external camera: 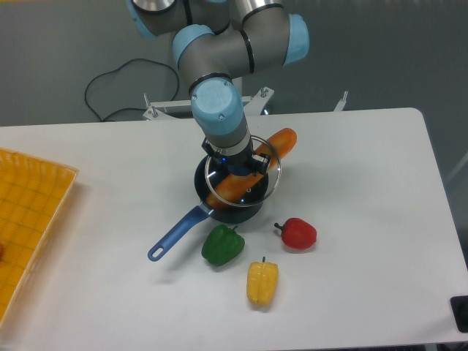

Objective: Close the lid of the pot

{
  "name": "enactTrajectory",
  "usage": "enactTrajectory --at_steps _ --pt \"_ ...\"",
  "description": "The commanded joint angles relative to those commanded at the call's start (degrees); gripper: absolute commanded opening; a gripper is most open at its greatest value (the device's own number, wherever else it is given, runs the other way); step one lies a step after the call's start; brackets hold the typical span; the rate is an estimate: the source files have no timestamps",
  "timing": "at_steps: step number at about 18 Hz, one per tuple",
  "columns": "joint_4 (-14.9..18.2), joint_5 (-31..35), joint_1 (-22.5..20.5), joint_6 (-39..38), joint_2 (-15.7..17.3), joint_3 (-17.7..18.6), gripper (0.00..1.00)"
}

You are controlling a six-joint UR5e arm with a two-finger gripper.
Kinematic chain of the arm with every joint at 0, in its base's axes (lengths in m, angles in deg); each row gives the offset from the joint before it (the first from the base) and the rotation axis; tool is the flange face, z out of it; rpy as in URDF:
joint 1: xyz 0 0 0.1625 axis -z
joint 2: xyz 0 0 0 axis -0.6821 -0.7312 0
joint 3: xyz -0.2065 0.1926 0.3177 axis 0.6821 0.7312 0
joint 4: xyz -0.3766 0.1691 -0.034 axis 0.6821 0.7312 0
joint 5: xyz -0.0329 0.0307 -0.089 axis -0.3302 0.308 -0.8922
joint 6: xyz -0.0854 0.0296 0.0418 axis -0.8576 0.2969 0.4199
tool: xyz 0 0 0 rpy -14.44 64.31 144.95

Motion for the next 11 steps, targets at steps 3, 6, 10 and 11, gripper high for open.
enactTrajectory --at_steps 3,6,10,11 --pt "-0.09 0.00 0.35 -0.17 -0.44 0.00 0.60" --pt "-0.09 0.61 0.70 -1.58 -0.88 -0.09 0.61" --pt "-0.09 0.70 1.14 -1.67 -1.23 -0.09 0.61" --pt "-0.09 0.70 1.14 -1.67 -1.23 -0.09 0.62"
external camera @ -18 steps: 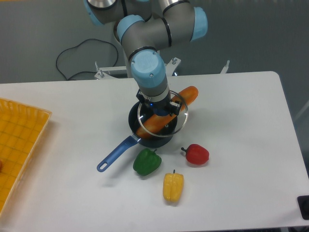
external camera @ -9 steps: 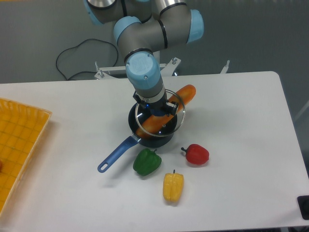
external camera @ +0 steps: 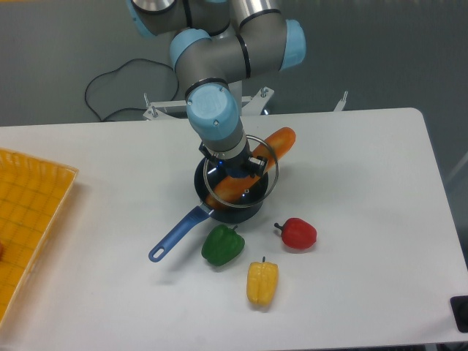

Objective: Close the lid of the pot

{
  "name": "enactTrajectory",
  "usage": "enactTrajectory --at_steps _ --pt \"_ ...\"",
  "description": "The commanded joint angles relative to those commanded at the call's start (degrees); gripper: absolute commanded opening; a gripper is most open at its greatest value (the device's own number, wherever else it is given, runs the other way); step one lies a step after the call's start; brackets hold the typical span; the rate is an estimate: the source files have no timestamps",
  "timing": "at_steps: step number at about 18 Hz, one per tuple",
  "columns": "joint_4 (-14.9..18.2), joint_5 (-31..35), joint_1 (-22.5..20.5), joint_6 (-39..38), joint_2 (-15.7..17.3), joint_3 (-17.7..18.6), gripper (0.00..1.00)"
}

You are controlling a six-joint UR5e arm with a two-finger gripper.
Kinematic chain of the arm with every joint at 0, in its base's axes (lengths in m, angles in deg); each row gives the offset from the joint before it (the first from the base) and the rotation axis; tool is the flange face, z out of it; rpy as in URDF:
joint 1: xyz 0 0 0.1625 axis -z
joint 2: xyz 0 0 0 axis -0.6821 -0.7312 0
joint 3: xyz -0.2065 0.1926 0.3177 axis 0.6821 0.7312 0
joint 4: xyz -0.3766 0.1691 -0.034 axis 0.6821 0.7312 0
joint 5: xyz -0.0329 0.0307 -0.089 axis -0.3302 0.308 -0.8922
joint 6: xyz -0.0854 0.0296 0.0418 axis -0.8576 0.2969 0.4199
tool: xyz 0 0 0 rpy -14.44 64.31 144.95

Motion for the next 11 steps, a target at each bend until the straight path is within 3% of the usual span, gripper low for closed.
enactTrajectory --at_steps 6,11 --pt "0.00 0.00 0.09 0.00 -0.09 0.00 0.66" --pt "0.00 0.00 0.09 0.00 -0.09 0.00 0.76"
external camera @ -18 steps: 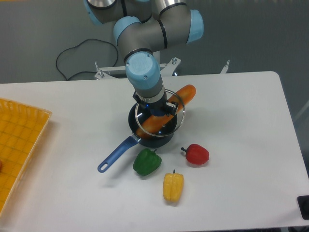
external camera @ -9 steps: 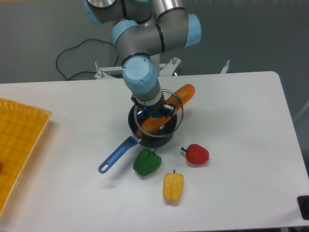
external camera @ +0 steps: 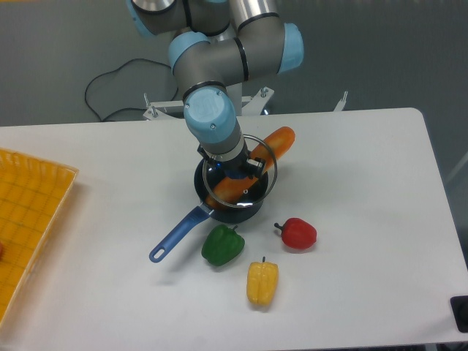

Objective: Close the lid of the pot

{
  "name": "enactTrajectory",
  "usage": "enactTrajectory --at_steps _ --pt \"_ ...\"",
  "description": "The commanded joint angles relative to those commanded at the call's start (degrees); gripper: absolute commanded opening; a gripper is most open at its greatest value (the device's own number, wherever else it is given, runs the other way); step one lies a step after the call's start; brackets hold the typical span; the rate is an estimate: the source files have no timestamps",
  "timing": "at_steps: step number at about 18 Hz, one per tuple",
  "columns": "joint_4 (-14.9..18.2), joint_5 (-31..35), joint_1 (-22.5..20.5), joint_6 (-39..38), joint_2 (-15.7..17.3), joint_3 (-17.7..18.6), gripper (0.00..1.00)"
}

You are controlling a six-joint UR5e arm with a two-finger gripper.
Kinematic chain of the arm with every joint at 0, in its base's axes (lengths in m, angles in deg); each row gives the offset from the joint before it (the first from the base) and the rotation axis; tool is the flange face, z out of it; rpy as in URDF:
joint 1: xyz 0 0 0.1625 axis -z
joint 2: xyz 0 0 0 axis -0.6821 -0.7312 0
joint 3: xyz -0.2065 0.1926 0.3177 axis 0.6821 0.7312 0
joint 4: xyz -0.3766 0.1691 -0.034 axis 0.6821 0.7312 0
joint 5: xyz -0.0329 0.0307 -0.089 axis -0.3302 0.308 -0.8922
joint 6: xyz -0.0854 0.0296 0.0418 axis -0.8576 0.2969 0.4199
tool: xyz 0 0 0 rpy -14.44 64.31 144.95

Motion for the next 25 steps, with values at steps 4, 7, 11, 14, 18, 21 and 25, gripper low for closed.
enactTrajectory --at_steps 4,7,11,14,18,21,25 --pt "0.00 0.09 0.17 -0.09 -0.09 0.00 0.80" --pt "0.00 0.09 0.70 0.00 -0.35 0.00 0.83" --pt "0.00 0.44 0.70 0.09 -0.35 0.00 0.96" --pt "0.00 0.35 0.70 0.09 0.00 -0.09 1.00" --pt "0.09 -0.26 0.00 0.53 0.97 -0.79 1.00" --pt "0.53 -0.44 -1.40 0.79 1.32 -2.45 1.00" --pt "0.62 -2.45 -5.79 4.90 3.86 -3.16 1.00"
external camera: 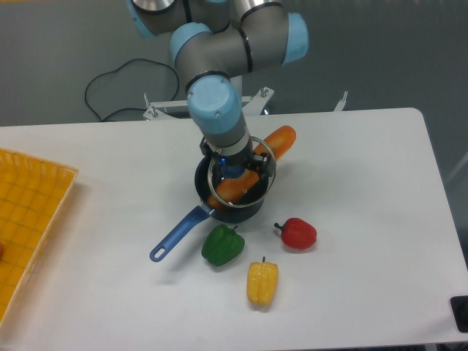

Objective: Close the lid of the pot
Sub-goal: 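Open the gripper and lift away from the lid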

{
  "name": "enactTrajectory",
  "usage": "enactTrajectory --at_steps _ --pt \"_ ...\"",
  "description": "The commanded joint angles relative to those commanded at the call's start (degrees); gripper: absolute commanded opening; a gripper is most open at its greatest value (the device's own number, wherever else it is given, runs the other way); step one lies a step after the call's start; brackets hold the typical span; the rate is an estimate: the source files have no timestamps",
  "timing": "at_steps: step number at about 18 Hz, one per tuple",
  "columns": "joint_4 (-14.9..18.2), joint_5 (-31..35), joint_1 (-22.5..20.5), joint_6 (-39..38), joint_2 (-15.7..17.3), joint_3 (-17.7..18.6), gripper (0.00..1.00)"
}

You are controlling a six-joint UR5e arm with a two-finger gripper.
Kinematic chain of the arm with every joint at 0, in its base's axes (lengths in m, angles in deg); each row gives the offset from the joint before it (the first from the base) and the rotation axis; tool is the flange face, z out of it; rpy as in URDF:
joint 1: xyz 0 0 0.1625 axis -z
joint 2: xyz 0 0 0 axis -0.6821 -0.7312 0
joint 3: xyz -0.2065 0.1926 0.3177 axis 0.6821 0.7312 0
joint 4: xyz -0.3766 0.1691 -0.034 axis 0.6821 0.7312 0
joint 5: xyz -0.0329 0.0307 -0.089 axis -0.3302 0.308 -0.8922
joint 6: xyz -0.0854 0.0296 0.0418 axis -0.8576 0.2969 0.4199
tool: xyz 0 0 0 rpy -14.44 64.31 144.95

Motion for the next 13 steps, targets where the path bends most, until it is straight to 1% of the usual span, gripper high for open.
enactTrajectory --at_steps 2,5,7,10,11,13 --pt "0.00 -2.28 -3.07 3.87 1.15 0.00 1.00" --pt "-0.17 -3.70 -6.94 8.53 1.94 -0.09 1.00" --pt "-0.26 -4.05 -9.14 11.17 1.77 -1.40 1.00" --pt "-0.53 -4.05 -12.92 15.91 1.15 -2.72 1.00" --pt "-0.61 -4.05 -14.41 17.67 0.54 -3.33 1.00" --pt "-0.70 -3.96 -16.44 21.71 -1.83 -4.91 1.00"
